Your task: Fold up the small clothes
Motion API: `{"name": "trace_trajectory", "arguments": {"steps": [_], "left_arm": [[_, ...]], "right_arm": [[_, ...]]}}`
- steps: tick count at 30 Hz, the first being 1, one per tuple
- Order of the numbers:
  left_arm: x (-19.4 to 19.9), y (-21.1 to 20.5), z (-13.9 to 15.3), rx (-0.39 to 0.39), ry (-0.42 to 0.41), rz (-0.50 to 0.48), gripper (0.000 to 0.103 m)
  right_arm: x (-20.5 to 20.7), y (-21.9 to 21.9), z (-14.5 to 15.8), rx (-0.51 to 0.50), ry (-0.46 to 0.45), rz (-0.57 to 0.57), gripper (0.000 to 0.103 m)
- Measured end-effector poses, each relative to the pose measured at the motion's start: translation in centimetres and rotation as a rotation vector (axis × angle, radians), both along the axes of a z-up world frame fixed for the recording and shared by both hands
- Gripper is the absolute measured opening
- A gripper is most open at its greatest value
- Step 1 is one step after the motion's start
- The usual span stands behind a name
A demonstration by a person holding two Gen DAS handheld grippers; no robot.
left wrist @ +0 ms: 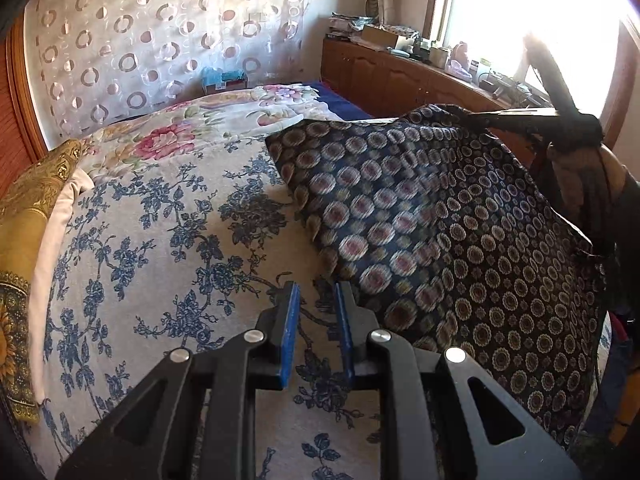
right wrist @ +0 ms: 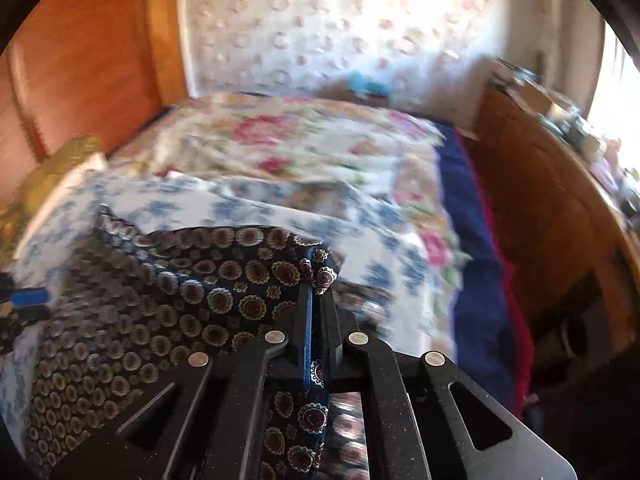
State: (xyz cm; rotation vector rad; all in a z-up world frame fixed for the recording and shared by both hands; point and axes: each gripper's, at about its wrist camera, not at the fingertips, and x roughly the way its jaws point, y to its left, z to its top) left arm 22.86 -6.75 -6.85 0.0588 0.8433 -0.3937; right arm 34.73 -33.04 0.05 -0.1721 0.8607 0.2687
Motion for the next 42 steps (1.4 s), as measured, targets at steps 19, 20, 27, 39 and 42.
{"name": "trace_trajectory", "arguments": {"steps": [19,20,27,39,42], "left_arm": [[-5.5,-1.0,1.8,-0.009,-0.055,-0.001,0.017],[-5.9,-1.2,1.7,-0.006,-0.054,-0.003,0.017],[-8.4,-2.0,1.1,-0.006,-0.029,-0.018,0.017],[-11.8,-3.3,-0.5,0.008,0.027,-0.038,0.017],[-12.1,-3.3,-0.9,0.002,0.04,-0.042,0.017]], "right_arm": [[-10.0,-2.1,1.6,0.016,-0.029,0.008,0.075],[-10.9,-2.2,1.5,0.013,-0.03,0.007,0.075],[-16.3,-3.0,0.3,0.013,-0.019,-0.02,0.075],[-20.7,-3.4,-3.0,-0.034,0.004,-0.103,0.075],[-21.1,-4.8,-3.7,0.021,0.022,-0.129,0.075]]}}
